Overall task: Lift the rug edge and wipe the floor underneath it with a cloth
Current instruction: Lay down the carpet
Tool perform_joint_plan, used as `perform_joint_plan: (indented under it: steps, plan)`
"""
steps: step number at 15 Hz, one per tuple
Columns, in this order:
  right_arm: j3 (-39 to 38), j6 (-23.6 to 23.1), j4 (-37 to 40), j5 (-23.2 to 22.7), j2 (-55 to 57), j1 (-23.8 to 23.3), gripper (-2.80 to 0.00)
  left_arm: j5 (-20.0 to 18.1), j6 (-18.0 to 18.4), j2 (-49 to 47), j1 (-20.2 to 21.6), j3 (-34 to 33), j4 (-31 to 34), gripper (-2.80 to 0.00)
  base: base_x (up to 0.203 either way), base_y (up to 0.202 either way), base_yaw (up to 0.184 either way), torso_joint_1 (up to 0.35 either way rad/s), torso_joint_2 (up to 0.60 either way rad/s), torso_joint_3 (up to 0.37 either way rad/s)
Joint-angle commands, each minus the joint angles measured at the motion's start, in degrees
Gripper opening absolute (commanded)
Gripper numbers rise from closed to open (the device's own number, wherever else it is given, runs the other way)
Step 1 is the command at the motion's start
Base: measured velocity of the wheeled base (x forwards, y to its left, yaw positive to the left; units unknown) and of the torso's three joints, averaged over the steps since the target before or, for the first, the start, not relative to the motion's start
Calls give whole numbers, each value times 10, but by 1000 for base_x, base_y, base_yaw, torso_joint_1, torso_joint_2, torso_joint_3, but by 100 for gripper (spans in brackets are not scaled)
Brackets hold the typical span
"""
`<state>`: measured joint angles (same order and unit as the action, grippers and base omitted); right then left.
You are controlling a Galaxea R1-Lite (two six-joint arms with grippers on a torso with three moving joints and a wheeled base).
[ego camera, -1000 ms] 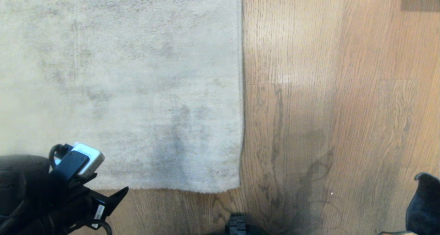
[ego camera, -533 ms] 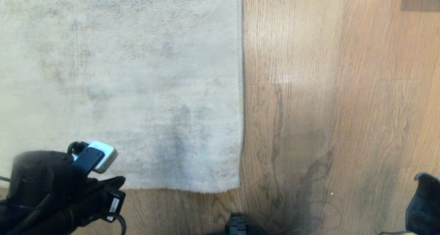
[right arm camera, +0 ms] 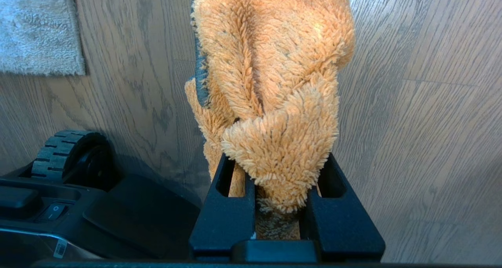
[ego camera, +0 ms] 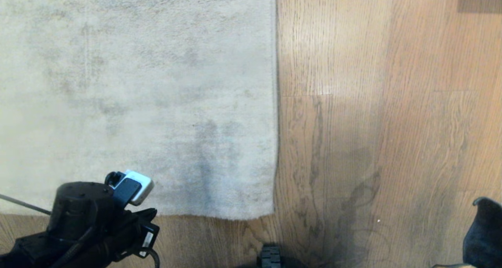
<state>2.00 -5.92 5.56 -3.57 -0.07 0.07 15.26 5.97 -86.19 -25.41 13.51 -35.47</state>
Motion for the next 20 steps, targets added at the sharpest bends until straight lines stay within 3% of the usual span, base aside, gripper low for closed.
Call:
perform_joint_plan:
  steps: [1, 5, 7, 10, 12, 14, 18, 20]
  plan:
    - [-1, -1, 0, 0, 1, 0, -280, 0, 0, -19, 0, -2, -3, -280, 0, 0, 0, 0, 0, 0]
    - [-1, -1, 0, 0, 1, 0, -280, -1, 1, -63, 0, 2, -14, -280, 0, 0, 0, 0, 0, 0]
    - [0, -1, 1, 0, 1, 0, -280, -2, 2, -115, -1, 3, -62, -280, 0, 0, 0, 0, 0, 0]
    - [0, -1, 1, 0, 1, 0, -280, -1, 0, -238, -12, 5, -214, -280, 0, 0, 0, 0, 0, 0]
    - [0, -1, 0, 0, 1, 0, -280, 0, -41, -296, -52, 9, -319, -280, 0, 0, 0, 0, 0, 0]
    - [0, -1, 1, 0, 1, 0, -280, 2, -81, -318, -83, 51, -331, -280, 0, 0, 0, 0, 0, 0]
    - [0, -1, 0, 0, 1, 0, -280, -1, -92, -335, -113, 158, -277, -280, 0, 0, 0, 0, 0, 0]
    - [-1, -1, 0, 0, 1, 0, -280, -5, -92, -341, -127, 173, -239, -280, 0, 0, 0, 0, 0, 0]
